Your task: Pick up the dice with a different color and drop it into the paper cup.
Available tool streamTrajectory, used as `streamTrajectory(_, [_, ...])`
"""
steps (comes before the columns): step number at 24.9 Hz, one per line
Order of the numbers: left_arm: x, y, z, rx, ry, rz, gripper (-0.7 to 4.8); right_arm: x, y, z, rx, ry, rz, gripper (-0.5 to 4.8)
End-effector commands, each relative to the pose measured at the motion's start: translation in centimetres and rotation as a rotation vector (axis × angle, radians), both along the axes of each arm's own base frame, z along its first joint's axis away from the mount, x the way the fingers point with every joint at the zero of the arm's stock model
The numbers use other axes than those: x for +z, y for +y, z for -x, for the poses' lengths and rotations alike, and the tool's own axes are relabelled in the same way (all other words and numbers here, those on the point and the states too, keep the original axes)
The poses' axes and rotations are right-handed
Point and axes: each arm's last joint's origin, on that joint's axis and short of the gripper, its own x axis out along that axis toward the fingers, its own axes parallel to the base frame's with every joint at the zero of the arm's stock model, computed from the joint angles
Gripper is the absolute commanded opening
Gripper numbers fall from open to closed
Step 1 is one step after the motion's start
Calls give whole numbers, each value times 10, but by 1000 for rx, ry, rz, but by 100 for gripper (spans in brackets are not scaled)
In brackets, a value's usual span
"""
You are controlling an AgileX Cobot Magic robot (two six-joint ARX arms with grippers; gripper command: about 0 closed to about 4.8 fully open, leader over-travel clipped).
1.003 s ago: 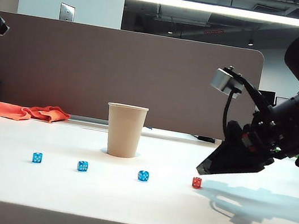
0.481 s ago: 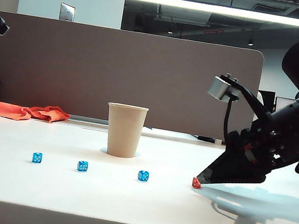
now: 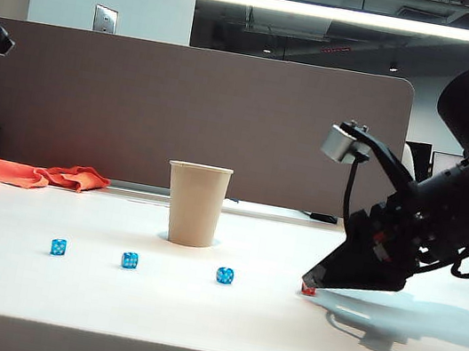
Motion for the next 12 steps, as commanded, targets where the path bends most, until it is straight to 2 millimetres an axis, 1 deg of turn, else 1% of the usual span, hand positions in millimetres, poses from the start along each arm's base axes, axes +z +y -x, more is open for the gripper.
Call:
streamTrajectory(1, [2,0,0,-5,-12,5,-6,0,1,-2,4,-16,-6,261])
streamTrajectory(9, [2,0,0,-5,-12,5,-6,1,1,-3,3,-40,-15,261])
streamTrajectory(12, [2,0,0,-5,-12,5,-6,-4,2,-5,4,-32,-13,261])
